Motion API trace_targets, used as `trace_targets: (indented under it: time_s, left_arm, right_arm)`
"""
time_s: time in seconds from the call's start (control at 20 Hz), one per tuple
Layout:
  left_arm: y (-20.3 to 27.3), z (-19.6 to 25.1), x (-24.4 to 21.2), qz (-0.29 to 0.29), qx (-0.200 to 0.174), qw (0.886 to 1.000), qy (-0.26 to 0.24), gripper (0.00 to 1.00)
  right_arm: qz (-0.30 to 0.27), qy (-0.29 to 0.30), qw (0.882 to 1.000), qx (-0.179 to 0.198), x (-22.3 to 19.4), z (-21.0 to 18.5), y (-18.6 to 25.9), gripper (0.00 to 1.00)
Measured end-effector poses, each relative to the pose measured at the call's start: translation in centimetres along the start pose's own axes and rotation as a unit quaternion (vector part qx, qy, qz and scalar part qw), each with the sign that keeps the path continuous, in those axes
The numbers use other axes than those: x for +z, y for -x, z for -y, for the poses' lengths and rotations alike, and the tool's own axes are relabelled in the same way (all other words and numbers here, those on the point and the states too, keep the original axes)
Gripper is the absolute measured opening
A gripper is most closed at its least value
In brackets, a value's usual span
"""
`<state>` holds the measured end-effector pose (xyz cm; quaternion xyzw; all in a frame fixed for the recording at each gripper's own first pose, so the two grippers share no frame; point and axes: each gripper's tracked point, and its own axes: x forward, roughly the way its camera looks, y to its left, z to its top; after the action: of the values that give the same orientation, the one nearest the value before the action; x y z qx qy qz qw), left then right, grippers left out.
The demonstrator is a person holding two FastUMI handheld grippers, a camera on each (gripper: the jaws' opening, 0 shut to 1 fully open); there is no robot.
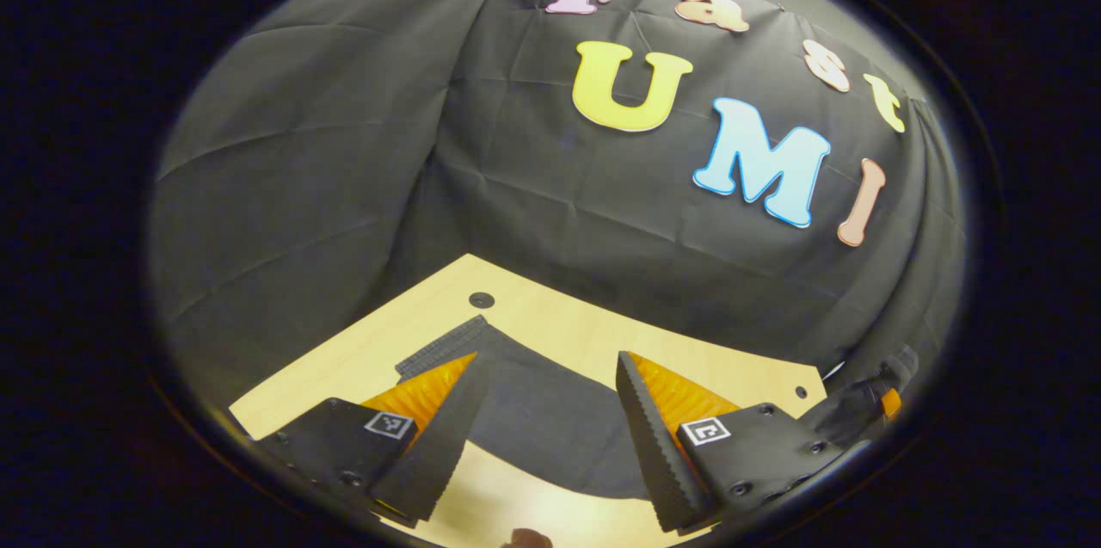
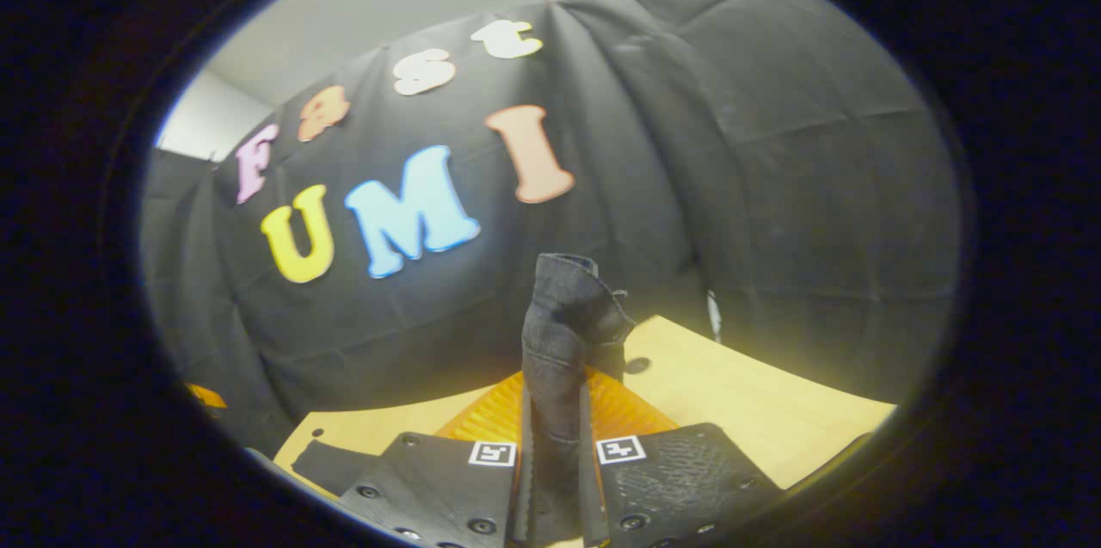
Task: Grasp the waist and the cuffs of the jeans and fold them to make the two legs overlap; first hold the waist and fold one-third of the jeans toward the cuffs, then hold the cuffs and fold the remaining one-third in the same direction to finish folding.
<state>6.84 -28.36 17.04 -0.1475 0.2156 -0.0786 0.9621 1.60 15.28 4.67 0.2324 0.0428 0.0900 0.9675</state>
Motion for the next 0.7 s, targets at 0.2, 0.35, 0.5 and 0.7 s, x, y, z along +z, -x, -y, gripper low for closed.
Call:
trace_targets:
  time_s: [0.2, 0.35, 0.5, 0.7]
  left_arm:
    - [0.5, -1.1, 0.4, 0.007, -0.010, 1.000, 0.008, 0.97]
    - [1.1, -2.7, -0.6, 0.004, -0.006, 1.000, 0.010, 0.97]
    - [1.7, -5.3, -1.8, -0.001, 0.012, 1.000, 0.011, 0.97]
    - [0.6, -8.7, -5.0, -0.045, 0.029, 0.997, 0.055, 0.97]
  right_arm:
    - [-0.018, 0.050, 0.996, 0.075, -5.1, -8.6, -1.2, 0.14]
    - [-0.044, 0.107, 0.985, 0.125, -10.9, -13.8, -2.5, 0.19]
    - [-0.091, 0.166, 0.968, 0.162, -18.2, -17.2, -3.0, 0.14]
    - [-0.145, 0.229, 0.944, 0.186, -24.6, -17.9, -1.5, 0.18]
